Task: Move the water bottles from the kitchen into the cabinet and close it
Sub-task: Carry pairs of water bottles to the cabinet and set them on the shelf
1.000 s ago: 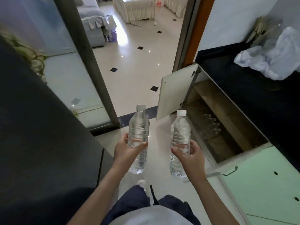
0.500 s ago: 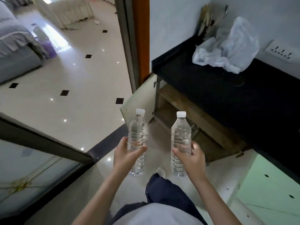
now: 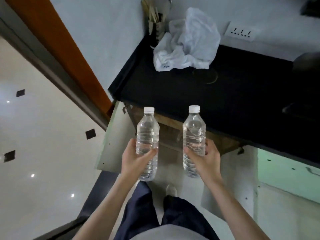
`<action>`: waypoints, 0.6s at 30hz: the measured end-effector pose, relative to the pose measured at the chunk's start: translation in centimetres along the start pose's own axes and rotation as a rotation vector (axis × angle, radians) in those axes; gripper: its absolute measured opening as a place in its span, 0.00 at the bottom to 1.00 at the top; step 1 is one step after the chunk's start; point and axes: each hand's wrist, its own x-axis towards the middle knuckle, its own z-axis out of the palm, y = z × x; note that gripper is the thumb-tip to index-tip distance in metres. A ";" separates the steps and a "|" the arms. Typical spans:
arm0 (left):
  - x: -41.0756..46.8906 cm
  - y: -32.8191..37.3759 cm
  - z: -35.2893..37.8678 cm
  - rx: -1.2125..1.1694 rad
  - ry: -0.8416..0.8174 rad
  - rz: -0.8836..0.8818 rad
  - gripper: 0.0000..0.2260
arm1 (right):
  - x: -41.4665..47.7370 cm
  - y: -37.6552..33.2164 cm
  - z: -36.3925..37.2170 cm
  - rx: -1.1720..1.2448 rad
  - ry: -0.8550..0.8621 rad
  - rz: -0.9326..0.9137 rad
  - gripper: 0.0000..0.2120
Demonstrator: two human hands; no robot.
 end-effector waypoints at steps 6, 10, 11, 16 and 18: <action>6.6 -1.7 0.2 0.169 -0.252 0.017 0.17 | -0.2 1.9 3.4 0.070 0.221 0.125 0.19; 9.2 -4.7 0.8 0.239 -0.320 -0.001 0.17 | 0.4 4.5 5.8 0.094 0.250 0.180 0.18; 9.7 -5.8 1.1 0.248 -0.330 -0.017 0.17 | 0.7 5.6 6.4 0.074 0.253 0.197 0.18; 12.3 -12.2 3.4 0.303 -0.401 -0.116 0.15 | 2.4 12.4 8.7 0.021 0.263 0.300 0.19; 13.7 -15.5 5.0 0.326 -0.400 -0.148 0.16 | 3.7 16.1 9.5 -0.021 0.239 0.318 0.18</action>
